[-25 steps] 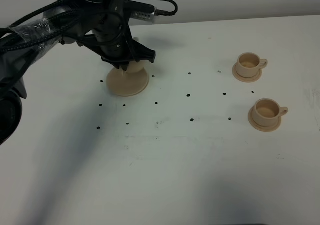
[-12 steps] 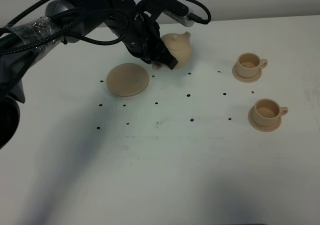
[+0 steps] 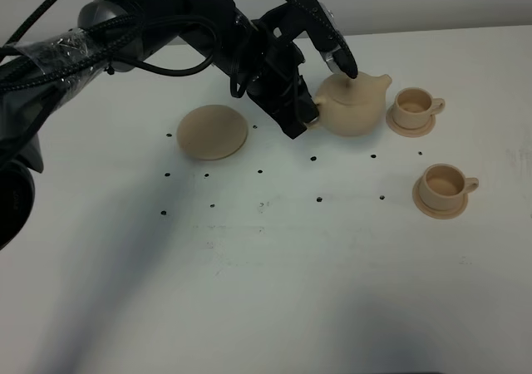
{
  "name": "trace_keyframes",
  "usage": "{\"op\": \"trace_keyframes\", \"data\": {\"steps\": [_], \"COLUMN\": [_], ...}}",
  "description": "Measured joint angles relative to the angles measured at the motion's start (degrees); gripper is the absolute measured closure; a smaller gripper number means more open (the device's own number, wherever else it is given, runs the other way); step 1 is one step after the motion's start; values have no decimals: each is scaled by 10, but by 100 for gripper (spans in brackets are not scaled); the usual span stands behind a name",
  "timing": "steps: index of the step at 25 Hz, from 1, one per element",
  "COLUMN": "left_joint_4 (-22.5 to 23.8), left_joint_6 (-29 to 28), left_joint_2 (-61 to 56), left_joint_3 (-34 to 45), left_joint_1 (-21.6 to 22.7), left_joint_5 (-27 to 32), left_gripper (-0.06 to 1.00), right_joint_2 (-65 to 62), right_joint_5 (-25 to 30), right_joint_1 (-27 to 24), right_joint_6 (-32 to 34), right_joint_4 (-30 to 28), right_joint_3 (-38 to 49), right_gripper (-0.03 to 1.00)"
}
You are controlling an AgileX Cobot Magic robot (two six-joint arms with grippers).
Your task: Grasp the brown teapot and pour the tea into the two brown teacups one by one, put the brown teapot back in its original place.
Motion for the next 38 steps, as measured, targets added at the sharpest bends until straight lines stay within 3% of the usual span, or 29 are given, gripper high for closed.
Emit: {"op": "trace_keyframes", "data": {"steps": [9,14,29,38], "left_joint_4": [-9,33,153,217], "left_joint_6": [130,156,81,41], "left_joint_2": [0,2,48,52], "left_joint_3": [0,0,0,0], "left_joint_1": [-22,-50,-106,-126], "left_joint_5": [28,11,-89,-117], "left_gripper": [81,81,81,81], "right_joint_2": [0,0,0,0], "right_joint_5": [0,0,0,0], "right_joint_1": [0,0,0,0], "right_joint_6": [0,0,0,0], "right_joint_4": [0,0,0,0], "right_joint_3": [0,0,0,0], "right_gripper": [55,55,55,55]}}
